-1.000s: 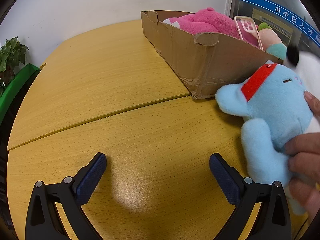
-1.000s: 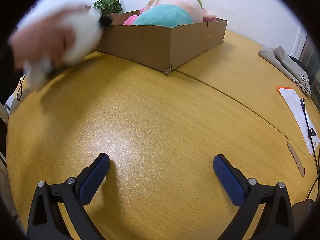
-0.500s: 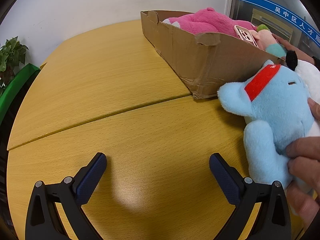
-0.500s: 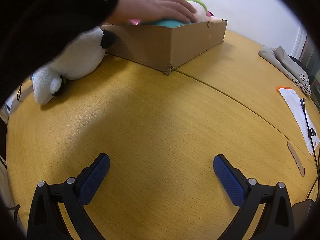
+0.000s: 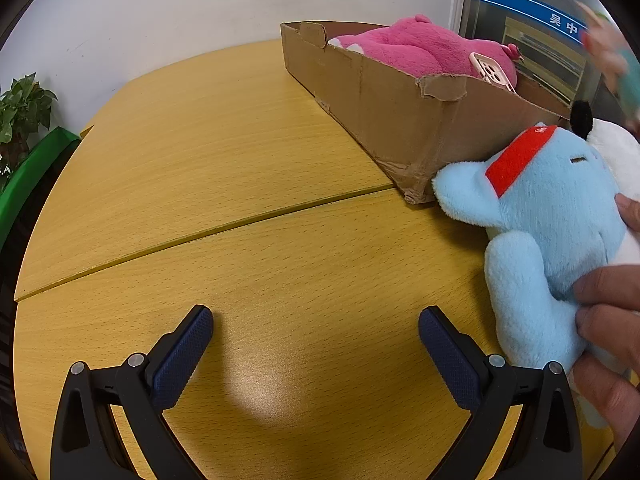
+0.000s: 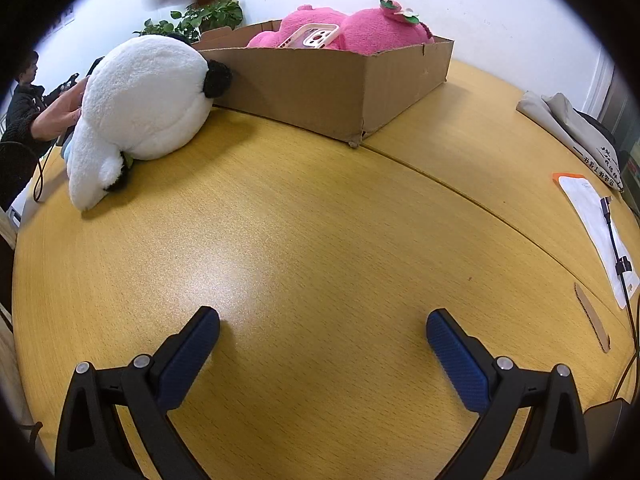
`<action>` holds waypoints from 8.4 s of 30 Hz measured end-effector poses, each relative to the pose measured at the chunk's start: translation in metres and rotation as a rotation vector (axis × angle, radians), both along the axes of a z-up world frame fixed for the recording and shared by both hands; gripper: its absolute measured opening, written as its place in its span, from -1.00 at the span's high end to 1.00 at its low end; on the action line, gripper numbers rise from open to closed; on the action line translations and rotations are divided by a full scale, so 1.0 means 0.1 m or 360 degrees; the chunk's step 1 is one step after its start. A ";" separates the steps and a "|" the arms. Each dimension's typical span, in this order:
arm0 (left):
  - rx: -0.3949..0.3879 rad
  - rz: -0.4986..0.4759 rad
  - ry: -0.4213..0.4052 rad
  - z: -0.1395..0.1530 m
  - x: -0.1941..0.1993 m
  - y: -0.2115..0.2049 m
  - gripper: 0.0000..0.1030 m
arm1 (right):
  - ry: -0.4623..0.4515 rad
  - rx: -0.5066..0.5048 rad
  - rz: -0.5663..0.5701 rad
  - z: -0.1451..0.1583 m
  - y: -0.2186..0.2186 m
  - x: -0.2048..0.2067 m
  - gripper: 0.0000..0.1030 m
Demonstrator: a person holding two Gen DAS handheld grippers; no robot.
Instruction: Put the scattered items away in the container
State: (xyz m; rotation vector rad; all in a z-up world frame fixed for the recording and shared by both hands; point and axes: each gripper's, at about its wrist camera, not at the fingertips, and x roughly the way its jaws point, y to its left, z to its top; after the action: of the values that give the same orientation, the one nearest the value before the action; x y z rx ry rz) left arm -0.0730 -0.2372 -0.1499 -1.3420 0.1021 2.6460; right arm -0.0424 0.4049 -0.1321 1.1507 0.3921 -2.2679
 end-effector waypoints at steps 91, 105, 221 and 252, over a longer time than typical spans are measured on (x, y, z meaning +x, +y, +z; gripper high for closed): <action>0.0000 0.0028 0.0000 0.01 0.05 0.01 -1.00 | 0.0002 0.0001 -0.0042 -0.01 0.01 -0.02 -1.00; 0.0000 0.0033 0.0000 0.01 0.05 0.02 -1.00 | 0.0003 0.0002 -0.0109 -0.01 0.01 -0.02 -1.00; 0.0415 0.0092 0.0335 0.98 1.72 2.47 -1.00 | 0.0315 -0.0224 -0.1068 1.07 -1.65 1.58 -0.99; 0.0631 -0.0136 0.0172 0.72 1.69 2.24 -0.25 | 0.0073 -0.0718 -0.0834 0.42 -1.13 1.43 -0.89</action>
State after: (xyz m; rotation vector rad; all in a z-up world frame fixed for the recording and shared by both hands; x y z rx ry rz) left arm 0.0957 -0.0133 -0.0775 -1.0413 -0.3273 2.4922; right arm 0.1006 0.2915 -0.0896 1.0421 -0.4435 -2.6313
